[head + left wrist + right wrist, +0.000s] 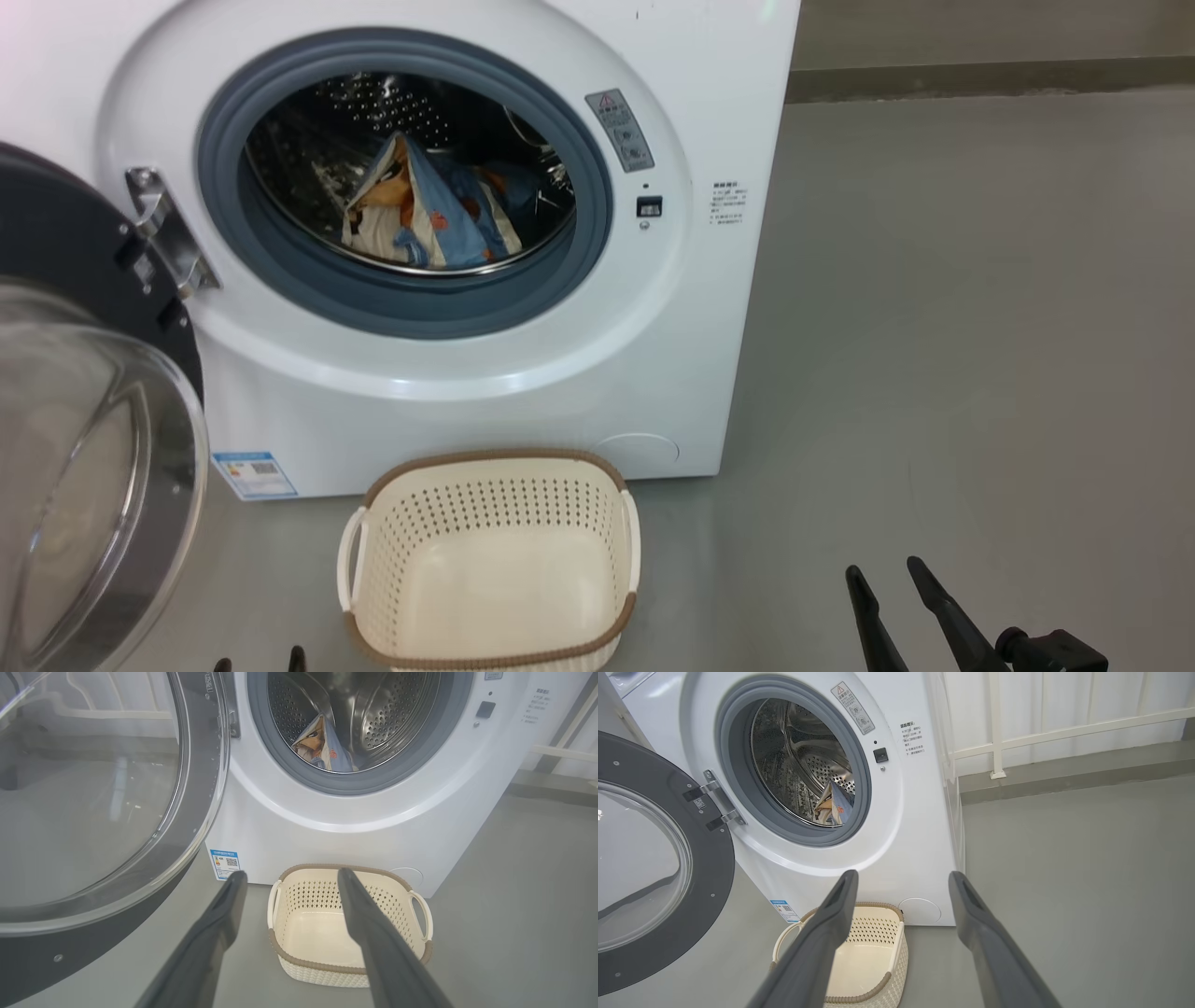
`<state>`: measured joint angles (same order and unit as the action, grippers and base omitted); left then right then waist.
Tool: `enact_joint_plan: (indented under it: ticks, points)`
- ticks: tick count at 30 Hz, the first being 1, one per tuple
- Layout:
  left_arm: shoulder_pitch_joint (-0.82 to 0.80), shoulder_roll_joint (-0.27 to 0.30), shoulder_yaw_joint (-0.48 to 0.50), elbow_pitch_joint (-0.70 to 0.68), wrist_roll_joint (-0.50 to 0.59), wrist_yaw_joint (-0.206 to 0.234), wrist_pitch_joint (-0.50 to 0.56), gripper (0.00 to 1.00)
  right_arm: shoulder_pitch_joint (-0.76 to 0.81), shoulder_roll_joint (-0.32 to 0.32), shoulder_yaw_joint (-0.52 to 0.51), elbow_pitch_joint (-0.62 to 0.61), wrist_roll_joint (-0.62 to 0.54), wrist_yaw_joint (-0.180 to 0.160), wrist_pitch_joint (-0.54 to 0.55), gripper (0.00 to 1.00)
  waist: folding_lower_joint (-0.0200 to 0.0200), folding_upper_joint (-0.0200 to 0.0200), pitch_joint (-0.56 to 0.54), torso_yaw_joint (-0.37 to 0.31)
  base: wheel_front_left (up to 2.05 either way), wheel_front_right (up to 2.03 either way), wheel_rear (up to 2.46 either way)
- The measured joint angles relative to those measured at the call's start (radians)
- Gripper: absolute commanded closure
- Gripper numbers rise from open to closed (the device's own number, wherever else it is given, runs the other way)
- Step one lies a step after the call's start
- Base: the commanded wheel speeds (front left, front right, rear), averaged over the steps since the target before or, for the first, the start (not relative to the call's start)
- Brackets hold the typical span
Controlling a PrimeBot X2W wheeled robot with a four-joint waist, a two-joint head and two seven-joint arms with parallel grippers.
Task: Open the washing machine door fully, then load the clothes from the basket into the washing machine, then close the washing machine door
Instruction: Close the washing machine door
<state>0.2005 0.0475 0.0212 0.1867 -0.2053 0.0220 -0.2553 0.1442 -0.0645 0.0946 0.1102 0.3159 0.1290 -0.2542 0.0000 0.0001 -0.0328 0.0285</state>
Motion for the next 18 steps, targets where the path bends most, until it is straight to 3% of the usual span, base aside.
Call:
enact_joint_plan:
  ticks: [9,18]
  points:
    - [0.0,0.0,0.003,-0.001,0.0,0.0,0.0,0.0,0.0,0.001,0.001,-0.001,0.0,0.0,0.0,0.0,0.0,0.0,0.009,0.004,-1.14,1.14,0.0]
    - [0.0,0.0,0.003,-0.001,0.0,0.0,0.0,0.0,0.0,0.002,0.002,0.0,0.0,0.0,0.0,0.0,0.0,0.0,0.008,0.004,-0.14,0.14,0.0]
